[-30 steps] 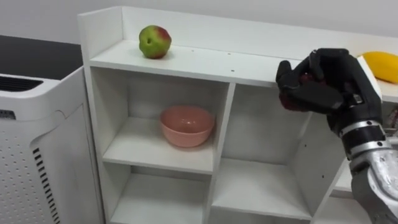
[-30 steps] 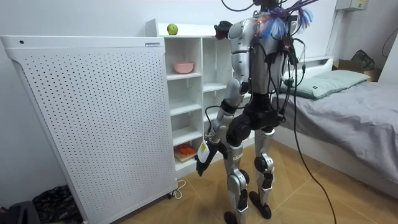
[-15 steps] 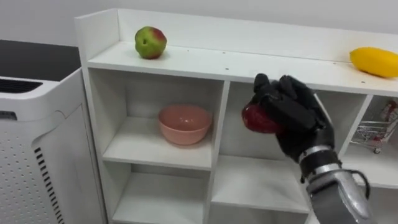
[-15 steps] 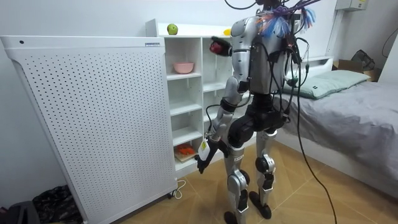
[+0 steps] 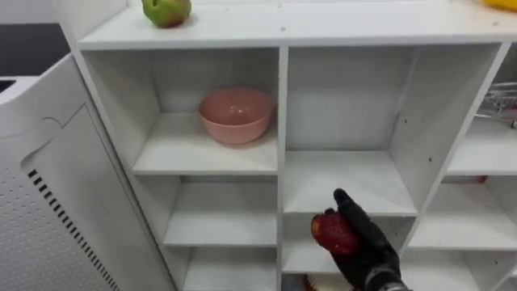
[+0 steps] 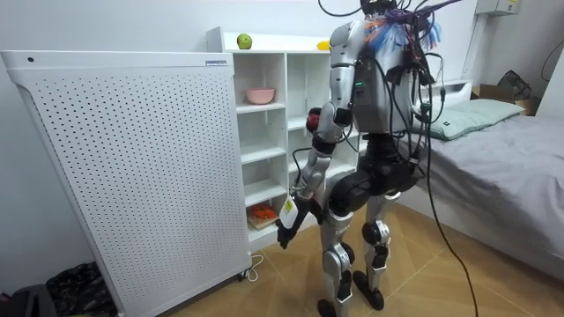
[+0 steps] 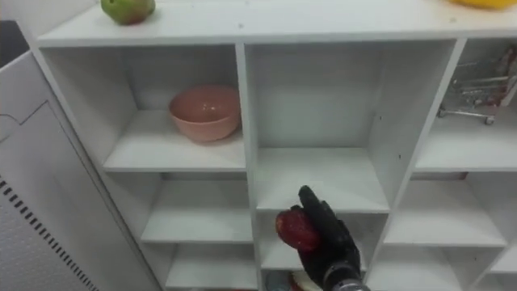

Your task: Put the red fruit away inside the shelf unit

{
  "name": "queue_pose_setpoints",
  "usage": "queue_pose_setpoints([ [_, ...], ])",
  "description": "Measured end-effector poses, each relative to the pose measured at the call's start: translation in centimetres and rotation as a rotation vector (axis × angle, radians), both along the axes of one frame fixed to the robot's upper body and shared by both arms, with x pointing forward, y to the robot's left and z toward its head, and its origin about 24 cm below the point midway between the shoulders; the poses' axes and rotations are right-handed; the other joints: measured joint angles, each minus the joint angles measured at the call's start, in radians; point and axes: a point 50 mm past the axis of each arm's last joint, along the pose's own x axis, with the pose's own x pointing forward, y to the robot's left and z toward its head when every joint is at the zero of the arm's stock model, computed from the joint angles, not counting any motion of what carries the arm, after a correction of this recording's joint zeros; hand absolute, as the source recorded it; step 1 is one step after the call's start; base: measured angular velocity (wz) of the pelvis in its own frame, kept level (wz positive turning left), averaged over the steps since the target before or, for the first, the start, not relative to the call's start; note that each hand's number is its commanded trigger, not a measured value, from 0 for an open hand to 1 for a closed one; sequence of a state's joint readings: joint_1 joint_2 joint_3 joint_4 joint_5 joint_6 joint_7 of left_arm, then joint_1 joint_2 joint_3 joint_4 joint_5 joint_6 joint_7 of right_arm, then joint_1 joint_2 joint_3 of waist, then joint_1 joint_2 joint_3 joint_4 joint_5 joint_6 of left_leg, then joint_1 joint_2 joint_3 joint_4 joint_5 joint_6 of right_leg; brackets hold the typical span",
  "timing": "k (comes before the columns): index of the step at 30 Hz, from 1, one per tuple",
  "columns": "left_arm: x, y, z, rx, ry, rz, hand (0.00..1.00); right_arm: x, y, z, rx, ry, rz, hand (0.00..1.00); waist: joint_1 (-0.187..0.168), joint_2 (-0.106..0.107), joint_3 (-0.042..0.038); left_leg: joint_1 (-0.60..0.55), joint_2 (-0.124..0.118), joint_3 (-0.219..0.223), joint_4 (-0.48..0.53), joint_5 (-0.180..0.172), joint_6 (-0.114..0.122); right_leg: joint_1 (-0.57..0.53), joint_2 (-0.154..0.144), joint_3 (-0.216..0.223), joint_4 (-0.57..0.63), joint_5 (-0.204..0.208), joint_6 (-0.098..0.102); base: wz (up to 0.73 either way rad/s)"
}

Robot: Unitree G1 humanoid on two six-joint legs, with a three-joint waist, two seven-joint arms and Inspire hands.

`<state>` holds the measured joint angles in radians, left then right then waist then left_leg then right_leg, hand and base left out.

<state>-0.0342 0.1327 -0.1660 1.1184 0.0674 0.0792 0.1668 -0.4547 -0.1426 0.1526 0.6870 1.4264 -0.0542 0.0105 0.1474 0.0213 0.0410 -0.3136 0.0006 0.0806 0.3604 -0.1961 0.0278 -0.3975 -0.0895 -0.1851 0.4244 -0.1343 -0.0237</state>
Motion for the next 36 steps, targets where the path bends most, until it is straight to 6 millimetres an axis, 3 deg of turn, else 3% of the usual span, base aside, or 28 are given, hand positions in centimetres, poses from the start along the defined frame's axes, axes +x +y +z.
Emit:
queue_pose_setpoints([
  [2,0.5,0.1,0.2,0.012,-0.023,0.016,0.0,0.2,-0.3,0.2,0.062,-0.002,-0.027,1.0,0.0,-0.011,0.0073,-0.082,-0.014,0.002,0.049,-0.006,0.002,-0.092,-0.013,0.019,0.063,-0.008,-0.003,0.02],
  [5,0.7,0.0,0.2,-0.005,-0.034,0.046,0.0,0.7,-1.1,0.5,0.118,0.0,-0.082,1.0,0.001,-0.018,0.0117,-0.169,-0.016,0.0,0.119,-0.008,0.004,-0.174,-0.027,0.02,0.12,-0.02,-0.01,0.11],
  [10,0.3,-0.1,0.2,0.021,-0.037,0.024,0.0,1.8,-2.8,1.7,0.21,-0.02,-0.18,1.0,0.019,-0.017,0.0125,-0.295,-0.015,-0.005,0.212,-0.02,-0.001,-0.284,-0.033,0.015,0.187,-0.026,-0.012,0.05],
  [17,-0.4,0.5,0.2,0.069,-0.009,-0.037,0.0,2.9,-4.5,3.6,0.26,-0.072,-0.241,1.0,0.041,-0.011,0.0093,-0.469,-0.015,-0.028,0.335,-0.03,-0.004,-0.439,-0.058,-0.001,0.303,-0.053,-0.033,0.16],
  [24,-0.3,-0.2,0.3,0.046,-0.024,-0.063,0.0,3.3,-6.0,4.5,0.331,-0.092,-0.305,1.0,0.07,-0.006,0.0086,-0.568,-0.015,-0.044,0.409,-0.033,-0.009,-0.522,-0.07,-0.014,0.37,-0.07,-0.048,0.08],
  [29,0.0,-0.4,0.5,0.036,-0.042,-0.055,0.0,3.4,-8.5,5.9,0.313,-0.109,-0.366,1.0,0.095,-0.001,0.0074,-0.62,-0.031,-0.061,0.46,-0.034,-0.009,-0.566,-0.104,-0.038,0.431,-0.091,-0.054,0.17],
  [36,-0.4,-0.3,0.6,0.027,-0.059,-0.046,0.0,3.8,-9.2,7.0,0.345,-0.127,-0.395,1.0,0.108,0.001,0.006,-0.655,-0.032,-0.063,0.475,-0.032,-0.014,-0.592,-0.119,-0.046,0.452,-0.098,-0.052,0.11],
])
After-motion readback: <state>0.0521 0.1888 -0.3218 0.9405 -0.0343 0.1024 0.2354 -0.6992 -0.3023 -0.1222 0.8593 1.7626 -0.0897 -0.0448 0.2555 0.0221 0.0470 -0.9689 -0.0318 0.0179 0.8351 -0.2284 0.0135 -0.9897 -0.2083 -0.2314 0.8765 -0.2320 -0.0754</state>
